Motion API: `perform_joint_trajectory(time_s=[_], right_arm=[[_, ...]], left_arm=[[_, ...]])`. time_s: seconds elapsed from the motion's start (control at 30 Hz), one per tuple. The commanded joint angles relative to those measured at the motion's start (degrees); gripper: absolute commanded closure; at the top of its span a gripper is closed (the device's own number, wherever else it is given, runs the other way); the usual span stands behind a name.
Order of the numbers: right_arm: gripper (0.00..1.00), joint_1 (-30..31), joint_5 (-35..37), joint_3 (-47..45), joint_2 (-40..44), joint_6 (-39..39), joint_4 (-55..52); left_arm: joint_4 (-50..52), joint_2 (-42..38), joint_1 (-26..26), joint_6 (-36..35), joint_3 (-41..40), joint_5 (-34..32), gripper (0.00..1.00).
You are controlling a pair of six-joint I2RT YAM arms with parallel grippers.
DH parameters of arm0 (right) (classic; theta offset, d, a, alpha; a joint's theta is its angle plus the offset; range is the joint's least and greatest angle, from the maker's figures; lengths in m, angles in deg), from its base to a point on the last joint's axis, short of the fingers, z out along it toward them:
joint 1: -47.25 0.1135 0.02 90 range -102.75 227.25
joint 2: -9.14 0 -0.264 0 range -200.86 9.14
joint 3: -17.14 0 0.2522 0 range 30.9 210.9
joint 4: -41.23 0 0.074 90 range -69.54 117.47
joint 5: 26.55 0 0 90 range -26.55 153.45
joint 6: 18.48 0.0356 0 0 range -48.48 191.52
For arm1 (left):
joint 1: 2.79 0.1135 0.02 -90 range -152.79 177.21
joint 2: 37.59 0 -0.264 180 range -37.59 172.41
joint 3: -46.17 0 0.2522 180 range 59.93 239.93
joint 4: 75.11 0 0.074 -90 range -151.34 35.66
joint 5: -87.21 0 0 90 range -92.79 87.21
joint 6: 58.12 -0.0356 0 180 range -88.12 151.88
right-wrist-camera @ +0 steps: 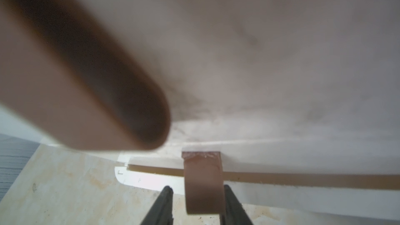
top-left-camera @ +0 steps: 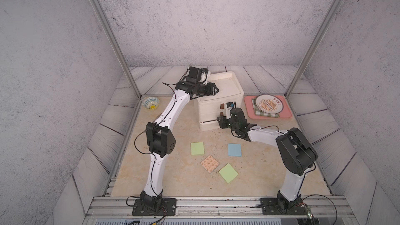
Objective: Please put the sticky notes in the drawer by color
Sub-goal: Open the drawer in the storage box.
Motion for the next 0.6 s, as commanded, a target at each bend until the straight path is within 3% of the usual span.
perform_joint_trajectory(time_s=[0.0, 0.23, 0.4, 0.57], right_arm=[[0.65, -0.17, 1.32, -0.63, 0.53, -0.89, 4.23], [0.7, -0.13, 1.73, 0.03, 1.73, -1.89, 4.57], [0.98, -0.11, -1.28, 0.53, 2.08, -2.33, 4.32], [1.0, -0.08, -1.21, -2.3, 5.12, -2.75, 4.56]], left_arm=[[9.91, 2.16, -0.43, -0.06, -3.52, -1.08, 0.41], [9.45, 1.94, -0.43, 0.45, -4.21, -0.65, 0.41], [10.37, 1.39, -0.43, -0.5, -4.4, -1.27, 0.41], [9.98, 1.34, -0.34, -0.36, -4.94, -1.21, 0.41]])
